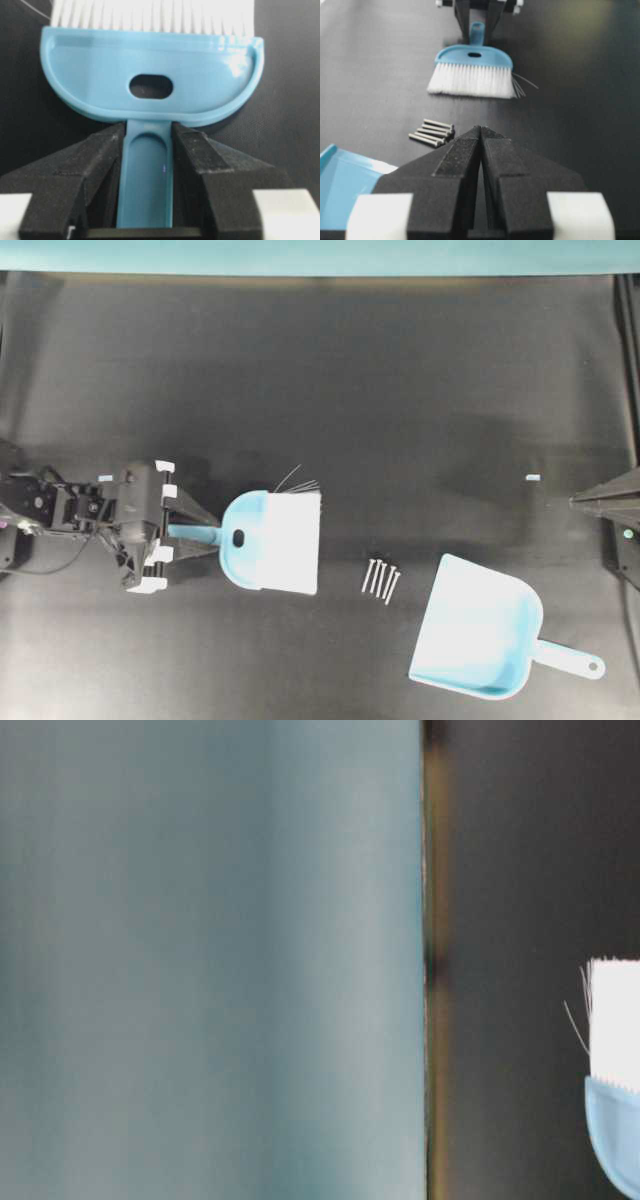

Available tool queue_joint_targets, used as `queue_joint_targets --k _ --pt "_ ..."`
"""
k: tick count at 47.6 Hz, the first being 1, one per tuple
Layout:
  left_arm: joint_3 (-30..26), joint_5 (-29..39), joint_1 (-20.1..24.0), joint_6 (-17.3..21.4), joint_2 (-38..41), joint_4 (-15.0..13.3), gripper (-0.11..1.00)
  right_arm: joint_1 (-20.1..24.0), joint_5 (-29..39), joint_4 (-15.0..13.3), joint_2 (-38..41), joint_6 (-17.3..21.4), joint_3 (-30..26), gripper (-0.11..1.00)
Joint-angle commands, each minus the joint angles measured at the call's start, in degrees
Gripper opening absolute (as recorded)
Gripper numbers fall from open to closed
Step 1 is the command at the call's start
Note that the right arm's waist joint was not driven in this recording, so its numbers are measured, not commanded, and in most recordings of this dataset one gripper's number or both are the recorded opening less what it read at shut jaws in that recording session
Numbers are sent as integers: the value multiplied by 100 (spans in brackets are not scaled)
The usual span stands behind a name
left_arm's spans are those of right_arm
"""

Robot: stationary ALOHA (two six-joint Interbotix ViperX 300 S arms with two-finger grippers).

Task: Hold the dustpan with a person, while the left arm uses a hand brush to gather the screws into the dustpan.
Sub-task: 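Close the left gripper on the brush handle and lift it, then carry the brush with the left gripper behind the screws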

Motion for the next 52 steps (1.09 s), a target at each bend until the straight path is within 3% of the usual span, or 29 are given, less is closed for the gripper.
queue_joint_targets --k 1,15,24,45,52 --pt "-325 1072 -26 62 -562 18 31 0 -62 9 53 18 -26 0" --pt "-1890 5168 35 466 -1837 26 30 0 -62 9 53 18 -26 0" --pt "-2786 7427 53 923 -1863 26 31 0 -62 0 53 18 -35 0" --pt "-4711 10802 53 1942 -703 149 31 0 -62 9 53 18 -26 0" --pt "-5353 11145 35 2013 -272 193 31 0 -70 9 44 9 -26 0"
